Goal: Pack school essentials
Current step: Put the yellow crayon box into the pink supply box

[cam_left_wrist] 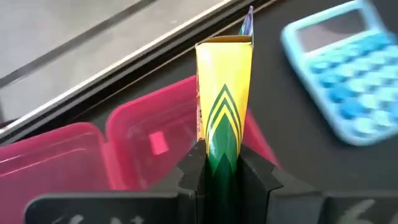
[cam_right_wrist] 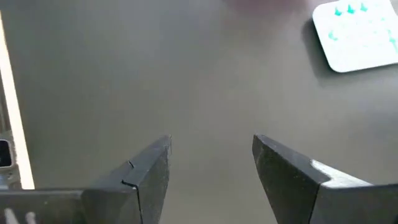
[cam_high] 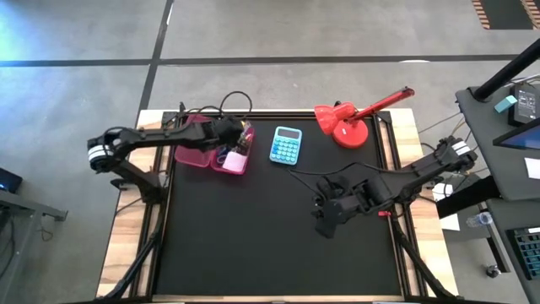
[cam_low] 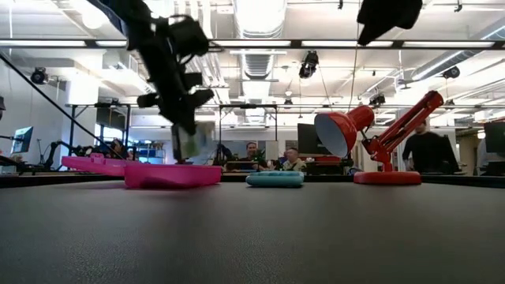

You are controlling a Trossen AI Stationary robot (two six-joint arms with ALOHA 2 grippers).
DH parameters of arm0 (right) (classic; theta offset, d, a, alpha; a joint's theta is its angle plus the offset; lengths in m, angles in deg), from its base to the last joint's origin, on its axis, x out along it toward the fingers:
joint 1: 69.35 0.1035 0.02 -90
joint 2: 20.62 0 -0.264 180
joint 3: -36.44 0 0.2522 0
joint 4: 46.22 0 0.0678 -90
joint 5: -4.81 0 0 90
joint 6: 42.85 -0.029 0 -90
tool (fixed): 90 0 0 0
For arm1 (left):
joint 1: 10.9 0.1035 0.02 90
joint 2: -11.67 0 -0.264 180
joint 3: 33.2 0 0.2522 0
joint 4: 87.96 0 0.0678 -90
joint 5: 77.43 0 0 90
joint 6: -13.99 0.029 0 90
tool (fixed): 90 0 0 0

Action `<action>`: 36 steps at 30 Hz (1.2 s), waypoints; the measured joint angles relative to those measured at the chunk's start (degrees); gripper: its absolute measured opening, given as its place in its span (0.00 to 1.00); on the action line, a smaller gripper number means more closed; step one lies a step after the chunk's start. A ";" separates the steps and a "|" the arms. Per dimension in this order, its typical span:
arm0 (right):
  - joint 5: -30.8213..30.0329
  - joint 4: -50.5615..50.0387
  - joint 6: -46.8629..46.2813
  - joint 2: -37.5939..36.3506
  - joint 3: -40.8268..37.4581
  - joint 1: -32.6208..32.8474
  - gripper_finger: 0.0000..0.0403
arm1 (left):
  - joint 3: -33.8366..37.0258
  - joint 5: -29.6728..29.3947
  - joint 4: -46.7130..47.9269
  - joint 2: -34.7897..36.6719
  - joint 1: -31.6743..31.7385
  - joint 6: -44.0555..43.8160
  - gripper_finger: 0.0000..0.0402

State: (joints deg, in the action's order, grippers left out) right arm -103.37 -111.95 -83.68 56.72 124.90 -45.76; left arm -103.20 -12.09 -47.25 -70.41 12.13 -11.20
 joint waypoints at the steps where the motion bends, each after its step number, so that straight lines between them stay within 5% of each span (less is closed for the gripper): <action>1: -0.02 -0.44 -0.60 0.22 0.00 0.00 0.53 | 0.43 -0.59 -0.22 -0.45 0.58 0.00 0.11; 12: -0.02 -5.06 -6.06 0.07 -0.02 0.00 0.53 | 2.54 -7.69 1.92 -5.51 2.40 2.93 0.11; 20: -0.02 -5.05 -6.46 0.07 -0.02 0.00 0.53 | 2.18 -7.42 2.31 -6.33 2.38 3.56 0.11; 31: -0.01 -5.01 -7.22 0.07 -0.02 0.00 0.53 | 2.49 -3.98 0.32 -6.34 2.38 4.65 0.21; 36: 0.00 -5.01 -7.28 0.07 -0.02 0.00 0.53 | 2.51 6.38 -2.10 -6.32 2.31 4.49 0.34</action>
State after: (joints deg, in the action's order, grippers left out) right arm -103.37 -116.95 -90.97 56.79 124.88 -45.76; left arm -100.69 -5.72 -49.35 -76.73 14.45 -6.71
